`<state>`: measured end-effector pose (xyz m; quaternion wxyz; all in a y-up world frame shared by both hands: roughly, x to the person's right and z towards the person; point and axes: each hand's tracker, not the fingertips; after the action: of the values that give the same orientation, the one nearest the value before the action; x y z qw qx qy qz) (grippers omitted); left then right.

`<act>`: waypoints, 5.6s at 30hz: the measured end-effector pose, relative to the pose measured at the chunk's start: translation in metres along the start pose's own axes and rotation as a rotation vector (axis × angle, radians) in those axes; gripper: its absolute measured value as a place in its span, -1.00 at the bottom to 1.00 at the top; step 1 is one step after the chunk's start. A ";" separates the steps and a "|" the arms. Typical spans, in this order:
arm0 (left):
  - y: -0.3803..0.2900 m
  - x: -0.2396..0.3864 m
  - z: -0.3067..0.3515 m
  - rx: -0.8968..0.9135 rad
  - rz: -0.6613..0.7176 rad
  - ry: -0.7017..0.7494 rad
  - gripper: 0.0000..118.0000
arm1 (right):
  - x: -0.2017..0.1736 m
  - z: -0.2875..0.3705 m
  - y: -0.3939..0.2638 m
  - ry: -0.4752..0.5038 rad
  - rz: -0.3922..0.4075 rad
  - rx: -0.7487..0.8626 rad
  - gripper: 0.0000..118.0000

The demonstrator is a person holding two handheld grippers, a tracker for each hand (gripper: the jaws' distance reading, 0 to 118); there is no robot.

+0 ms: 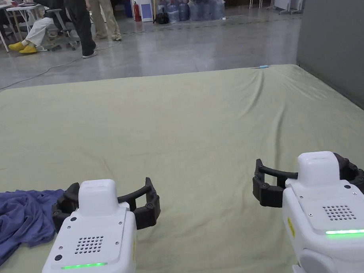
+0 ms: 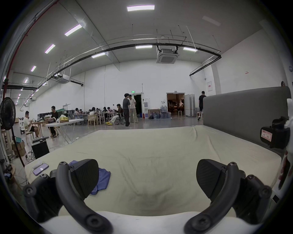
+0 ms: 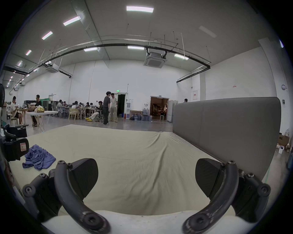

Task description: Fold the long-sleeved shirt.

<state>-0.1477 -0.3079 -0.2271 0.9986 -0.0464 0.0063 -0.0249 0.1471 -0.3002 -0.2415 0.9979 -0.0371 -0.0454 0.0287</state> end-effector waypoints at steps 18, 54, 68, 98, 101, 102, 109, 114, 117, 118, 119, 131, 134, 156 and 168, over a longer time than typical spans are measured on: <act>-0.004 -0.004 -0.013 0.008 -0.011 -0.003 0.99 | -0.004 -0.009 0.000 0.001 0.010 0.015 1.00; -0.007 -0.006 -0.010 -0.021 0.023 -0.011 0.99 | -0.005 -0.009 -0.004 -0.007 0.009 -0.009 1.00; -0.006 -0.002 -0.009 -0.037 0.027 0.013 -1.00 | 0.000 -0.015 -0.003 -0.039 -0.025 -0.059 -1.00; 0.029 -0.142 0.061 -0.037 0.004 0.537 -1.00 | -0.222 -0.008 0.029 0.562 -0.042 0.023 -1.00; 0.021 -0.150 0.065 -0.052 0.010 0.541 -1.00 | -0.237 -0.006 0.027 0.599 -0.052 0.010 -1.00; 0.021 -0.149 0.063 -0.064 0.002 0.543 -1.00 | -0.238 -0.007 0.026 0.609 -0.054 0.003 -1.00; 0.027 -0.204 -0.005 -0.411 0.229 0.366 -0.86 | -0.246 -0.017 0.021 0.622 -0.045 -0.013 -1.00; -0.003 -0.283 -0.107 -0.631 0.382 0.260 0.93 | -0.256 -0.032 0.008 0.636 -0.042 -0.066 -1.00; -0.031 -0.321 -0.162 -0.693 0.413 0.230 0.93 | -0.262 -0.043 -0.002 0.635 -0.012 -0.087 -1.00; -0.042 -0.334 -0.186 -0.758 0.380 0.249 0.93 | -0.263 -0.047 -0.005 0.630 -0.004 -0.095 -1.00; -0.052 -0.343 -0.204 -0.793 0.353 0.277 0.93 | -0.264 -0.051 -0.008 0.629 -0.003 -0.097 -1.00; -0.094 -0.362 -0.235 -0.888 0.314 0.338 -0.90 | -0.271 -0.089 -0.017 0.605 0.044 -0.130 -1.00; -0.065 -0.356 -0.227 -0.809 0.281 0.266 -0.90 | -0.265 -0.087 -0.019 0.602 0.047 -0.131 -1.00; -0.027 0.211 -0.250 -0.773 0.198 -0.695 -0.90 | 0.018 -0.033 0.011 0.039 -0.022 -0.099 -1.00; 0.014 0.062 -0.199 -0.463 0.269 -0.471 0.98 | 0.010 -0.038 0.003 0.068 -0.040 -0.119 -1.00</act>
<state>-0.0877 -0.3158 -0.4267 0.9301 -0.2744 -0.2126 0.1202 0.1600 -0.2991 -0.2784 0.9952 -0.0966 -0.0138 0.0046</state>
